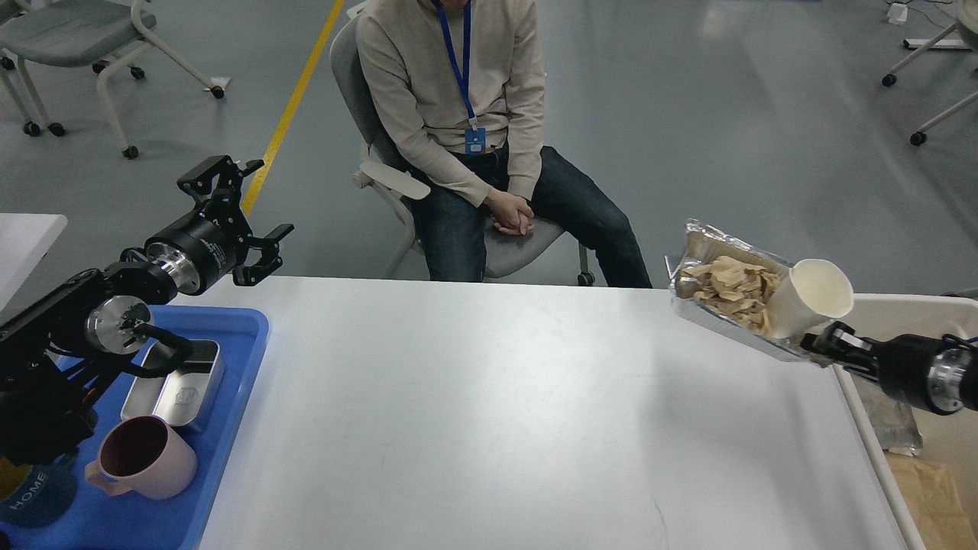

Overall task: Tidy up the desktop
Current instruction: 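Carry the foil tray with the right gripper over the bin and tip it in, then release the foil tray into the bin and withdraw the right gripper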

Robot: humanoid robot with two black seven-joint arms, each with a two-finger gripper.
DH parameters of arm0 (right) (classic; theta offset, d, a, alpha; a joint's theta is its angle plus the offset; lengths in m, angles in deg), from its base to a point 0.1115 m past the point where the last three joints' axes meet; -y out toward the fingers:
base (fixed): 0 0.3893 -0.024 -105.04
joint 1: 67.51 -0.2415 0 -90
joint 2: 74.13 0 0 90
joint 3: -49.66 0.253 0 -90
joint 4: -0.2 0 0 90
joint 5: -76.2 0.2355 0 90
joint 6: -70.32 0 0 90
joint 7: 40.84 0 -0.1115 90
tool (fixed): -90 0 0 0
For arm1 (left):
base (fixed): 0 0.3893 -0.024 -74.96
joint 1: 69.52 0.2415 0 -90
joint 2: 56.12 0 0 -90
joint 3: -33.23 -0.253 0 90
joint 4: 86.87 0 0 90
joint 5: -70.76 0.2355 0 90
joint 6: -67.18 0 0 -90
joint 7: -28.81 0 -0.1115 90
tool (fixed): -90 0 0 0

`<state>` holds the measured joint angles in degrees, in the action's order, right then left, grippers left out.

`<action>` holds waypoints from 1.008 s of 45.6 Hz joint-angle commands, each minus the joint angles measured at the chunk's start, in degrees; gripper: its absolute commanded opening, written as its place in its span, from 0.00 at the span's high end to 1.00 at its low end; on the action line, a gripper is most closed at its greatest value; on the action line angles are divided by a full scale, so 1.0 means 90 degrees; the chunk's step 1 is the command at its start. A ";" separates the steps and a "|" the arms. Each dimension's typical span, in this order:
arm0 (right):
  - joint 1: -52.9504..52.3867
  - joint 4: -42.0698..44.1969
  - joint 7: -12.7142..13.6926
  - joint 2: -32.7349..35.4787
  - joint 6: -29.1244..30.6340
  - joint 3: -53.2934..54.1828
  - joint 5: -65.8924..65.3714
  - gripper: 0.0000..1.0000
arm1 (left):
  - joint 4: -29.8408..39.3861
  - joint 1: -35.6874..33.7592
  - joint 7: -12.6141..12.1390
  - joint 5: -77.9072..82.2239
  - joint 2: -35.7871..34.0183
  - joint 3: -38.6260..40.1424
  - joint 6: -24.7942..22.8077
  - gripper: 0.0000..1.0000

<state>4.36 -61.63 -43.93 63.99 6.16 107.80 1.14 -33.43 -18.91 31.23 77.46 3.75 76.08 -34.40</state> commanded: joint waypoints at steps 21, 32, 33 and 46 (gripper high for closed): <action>0.1321 0.1733 -0.0038 0.0396 -0.0225 0.1148 0.1133 1.00 | -0.0293 0.0305 0.0591 0.0094 0.0134 0.0122 0.0008 0.04; 0.1321 0.2573 -0.0028 0.0308 -0.0332 0.1177 0.1367 1.00 | -0.0518 0.0324 0.0591 -0.0023 0.0407 0.0433 -0.0090 0.04; 0.1311 0.2661 -0.0019 0.0298 -0.0371 0.1177 0.1406 1.00 | -0.0557 0.0353 0.0591 -0.0023 0.0466 0.0541 -0.0158 0.04; 0.1243 0.3403 0.0040 0.0093 -0.0615 0.1129 0.2421 0.00 | -0.0742 0.0891 0.0551 -0.0013 0.1579 0.2289 -0.0793 0.04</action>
<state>15.55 -31.95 -43.66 65.47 0.82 118.13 18.97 -39.60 -11.79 36.18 77.27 14.44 93.05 -41.34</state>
